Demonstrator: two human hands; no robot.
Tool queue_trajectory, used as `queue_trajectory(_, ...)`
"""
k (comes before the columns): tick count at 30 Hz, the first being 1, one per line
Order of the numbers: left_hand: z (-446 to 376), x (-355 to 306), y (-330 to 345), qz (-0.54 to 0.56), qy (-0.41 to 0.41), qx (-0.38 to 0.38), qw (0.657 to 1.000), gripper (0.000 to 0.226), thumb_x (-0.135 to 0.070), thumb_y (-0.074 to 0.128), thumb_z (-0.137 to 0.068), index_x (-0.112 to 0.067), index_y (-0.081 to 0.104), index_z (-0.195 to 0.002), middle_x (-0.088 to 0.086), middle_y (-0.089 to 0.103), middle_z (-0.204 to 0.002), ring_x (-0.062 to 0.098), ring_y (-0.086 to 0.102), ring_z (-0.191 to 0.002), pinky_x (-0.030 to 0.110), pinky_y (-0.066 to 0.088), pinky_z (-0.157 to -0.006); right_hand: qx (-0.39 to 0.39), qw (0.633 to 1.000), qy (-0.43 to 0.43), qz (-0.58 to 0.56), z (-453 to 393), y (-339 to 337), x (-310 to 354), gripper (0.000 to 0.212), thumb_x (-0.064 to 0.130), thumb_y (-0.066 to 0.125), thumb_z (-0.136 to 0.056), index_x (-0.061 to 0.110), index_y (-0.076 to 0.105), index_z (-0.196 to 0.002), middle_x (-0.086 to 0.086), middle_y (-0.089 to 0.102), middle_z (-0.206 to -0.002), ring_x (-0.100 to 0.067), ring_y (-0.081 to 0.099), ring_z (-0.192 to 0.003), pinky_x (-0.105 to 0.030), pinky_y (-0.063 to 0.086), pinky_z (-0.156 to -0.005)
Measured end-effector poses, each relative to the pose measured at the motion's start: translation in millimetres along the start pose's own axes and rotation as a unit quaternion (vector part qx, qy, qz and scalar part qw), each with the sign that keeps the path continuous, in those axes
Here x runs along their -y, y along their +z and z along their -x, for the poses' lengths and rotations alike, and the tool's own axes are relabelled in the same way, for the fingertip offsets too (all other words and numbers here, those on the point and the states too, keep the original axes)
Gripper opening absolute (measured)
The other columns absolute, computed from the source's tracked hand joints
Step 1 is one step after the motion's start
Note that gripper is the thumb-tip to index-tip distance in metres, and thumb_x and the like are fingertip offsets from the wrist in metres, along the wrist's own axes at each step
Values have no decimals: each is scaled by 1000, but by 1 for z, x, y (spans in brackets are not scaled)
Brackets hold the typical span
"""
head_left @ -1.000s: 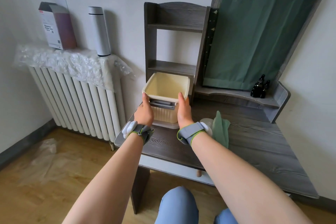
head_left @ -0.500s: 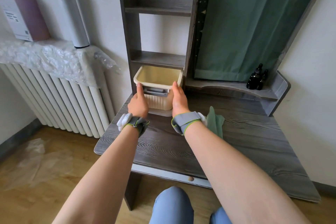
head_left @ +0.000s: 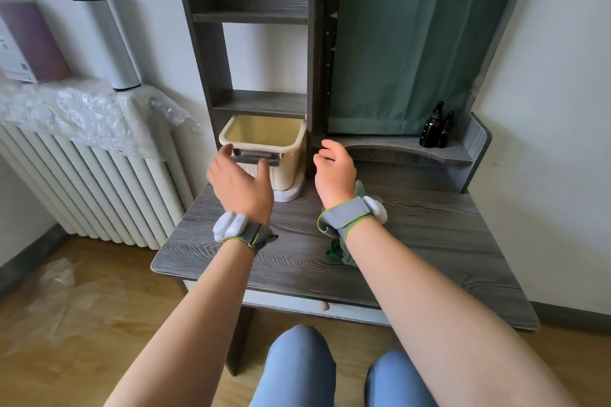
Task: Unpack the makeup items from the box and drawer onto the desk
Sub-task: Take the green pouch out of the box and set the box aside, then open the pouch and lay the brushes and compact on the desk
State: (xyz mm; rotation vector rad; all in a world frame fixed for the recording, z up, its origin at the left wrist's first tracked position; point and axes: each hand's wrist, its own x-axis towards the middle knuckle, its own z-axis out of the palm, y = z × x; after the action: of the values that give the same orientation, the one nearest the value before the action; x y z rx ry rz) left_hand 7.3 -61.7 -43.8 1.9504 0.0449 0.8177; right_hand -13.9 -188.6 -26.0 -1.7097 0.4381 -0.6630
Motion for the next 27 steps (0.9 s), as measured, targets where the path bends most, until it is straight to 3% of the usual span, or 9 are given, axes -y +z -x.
queue_trajectory(4,38,-22,14,-8,105,29,994,39,-23,67,-73,-7,61,-108,11,62,-105,33,49,-100,35,35,-89,-39,997,-2,63,6,-38,-16,35,5,57,-82,14,63,-116,-9,68,-107,-28,63,-99,-35,49,-87)
queue_trajectory(6,55,-30,22,-11,127,114,985,32,-24,64,-73,-10,65,-101,9,65,-100,34,52,-98,34,36,-86,-41,994,13,102,10,-58,-26,36,6,59,-81,14,62,-116,-9,67,-106,-28,61,-100,-31,45,-84)
queue_trajectory(8,68,-34,30,-18,105,245,964,26,-26,66,-76,-15,67,-99,7,66,-103,31,56,-101,35,43,-88,-35,990,35,130,14,-73,-37,34,8,59,-84,13,62,-118,-9,67,-108,-27,59,-104,-30,42,-82)
queue_trajectory(10,81,-34,34,-36,72,322,943,25,-30,69,-75,-20,68,-98,3,67,-105,27,58,-103,37,48,-88,-29,987,59,144,20,-89,-49,33,9,58,-85,13,62,-117,-9,66,-112,-27,58,-106,-28,41,-83)
queue_trajectory(16,114,-35,24,-26,17,327,944,26,-33,75,-71,-23,67,-93,-3,65,-93,17,60,-86,28,46,-76,-22,990,77,120,37,-115,-71,28,7,66,-79,14,68,-106,-9,69,-100,-25,63,-100,-28,43,-85)
queue_trajectory(19,124,-35,26,-28,12,351,936,21,-24,73,-76,-21,67,-96,0,65,-93,19,60,-86,30,47,-78,5,990,66,124,51,-115,-75,24,5,64,-78,13,72,-98,-3,70,-89,-21,66,-94,-20,41,-77)
queue_trajectory(21,126,-36,28,-23,13,354,935,18,-14,68,-79,-20,68,-97,1,66,-92,21,61,-88,30,48,-78,20,989,38,143,59,-112,-75,24,4,62,-78,14,74,-96,-3,73,-96,-18,65,-95,-18,41,-79)
queue_trajectory(25,125,-38,35,51,-46,354,933,15,-7,68,-79,-18,68,-89,-5,60,-78,15,57,-78,21,41,-70,40,993,14,107,66,-117,-72,19,7,66,-78,16,75,-92,-3,74,-97,-19,65,-98,-23,46,-87)
queue_trajectory(27,123,-40,36,120,-118,340,925,16,-5,71,-78,-19,62,-79,-5,58,-73,15,56,-73,27,45,-70,52,997,8,59,69,-122,-68,17,12,72,-74,21,75,-88,1,73,-96,-17,65,-99,-30,49,-91)
